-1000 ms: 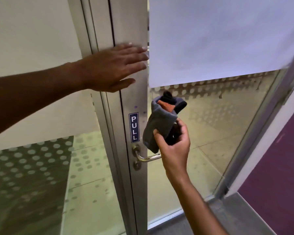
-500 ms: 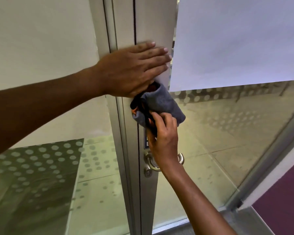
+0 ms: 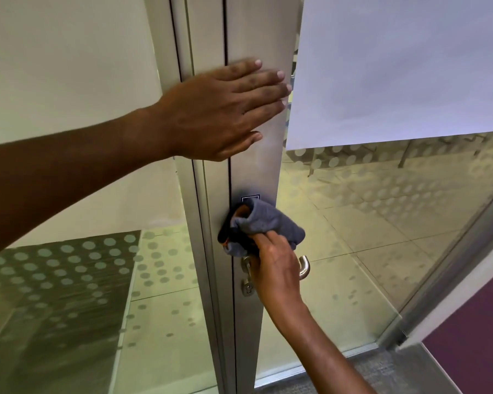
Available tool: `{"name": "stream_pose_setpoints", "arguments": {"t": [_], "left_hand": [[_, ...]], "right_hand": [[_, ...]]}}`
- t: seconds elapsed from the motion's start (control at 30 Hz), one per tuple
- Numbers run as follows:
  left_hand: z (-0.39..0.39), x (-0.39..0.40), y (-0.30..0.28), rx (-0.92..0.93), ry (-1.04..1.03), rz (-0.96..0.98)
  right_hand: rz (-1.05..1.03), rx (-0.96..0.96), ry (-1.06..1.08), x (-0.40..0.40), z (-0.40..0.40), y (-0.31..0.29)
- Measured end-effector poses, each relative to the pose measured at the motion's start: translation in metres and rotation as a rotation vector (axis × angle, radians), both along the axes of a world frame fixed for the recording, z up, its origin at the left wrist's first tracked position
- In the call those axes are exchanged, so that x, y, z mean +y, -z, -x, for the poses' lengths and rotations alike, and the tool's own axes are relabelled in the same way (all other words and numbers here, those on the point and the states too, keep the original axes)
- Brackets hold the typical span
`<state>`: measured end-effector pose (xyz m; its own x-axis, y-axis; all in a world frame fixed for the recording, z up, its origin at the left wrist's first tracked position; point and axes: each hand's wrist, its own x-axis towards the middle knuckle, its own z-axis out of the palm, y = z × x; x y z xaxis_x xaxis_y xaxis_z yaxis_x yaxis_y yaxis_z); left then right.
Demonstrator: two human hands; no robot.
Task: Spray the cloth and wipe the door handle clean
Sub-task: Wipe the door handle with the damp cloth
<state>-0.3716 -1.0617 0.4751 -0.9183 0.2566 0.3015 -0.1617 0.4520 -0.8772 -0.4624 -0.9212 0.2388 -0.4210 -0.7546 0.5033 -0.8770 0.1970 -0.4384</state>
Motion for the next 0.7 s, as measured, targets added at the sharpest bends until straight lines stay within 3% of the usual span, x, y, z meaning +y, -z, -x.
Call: {"name": "stream_pose_setpoints", "arguments": {"t": [0.2,0.37,0.47,0.7], "left_hand": [[0.0,0.001,0.001,0.005,-0.015,0.029],[0.001,0.001,0.002,-0.003,-0.021,0.037],[0.001,0.0,0.003,-0.006,-0.025,0.021],[0.002,0.0,0.002,-0.003,-0.037,0.032]], "right_hand": [[-0.009,-0.069,-0.07,0.007,0.008,0.002],[0.276,-0.027,-0.101,-0.004,0.012,-0.044],[0.326,0.031,-0.048,-0.013,0.01,-0.053],[0.028,0.008,0.0,-0.001,-0.002,0.015]]}}
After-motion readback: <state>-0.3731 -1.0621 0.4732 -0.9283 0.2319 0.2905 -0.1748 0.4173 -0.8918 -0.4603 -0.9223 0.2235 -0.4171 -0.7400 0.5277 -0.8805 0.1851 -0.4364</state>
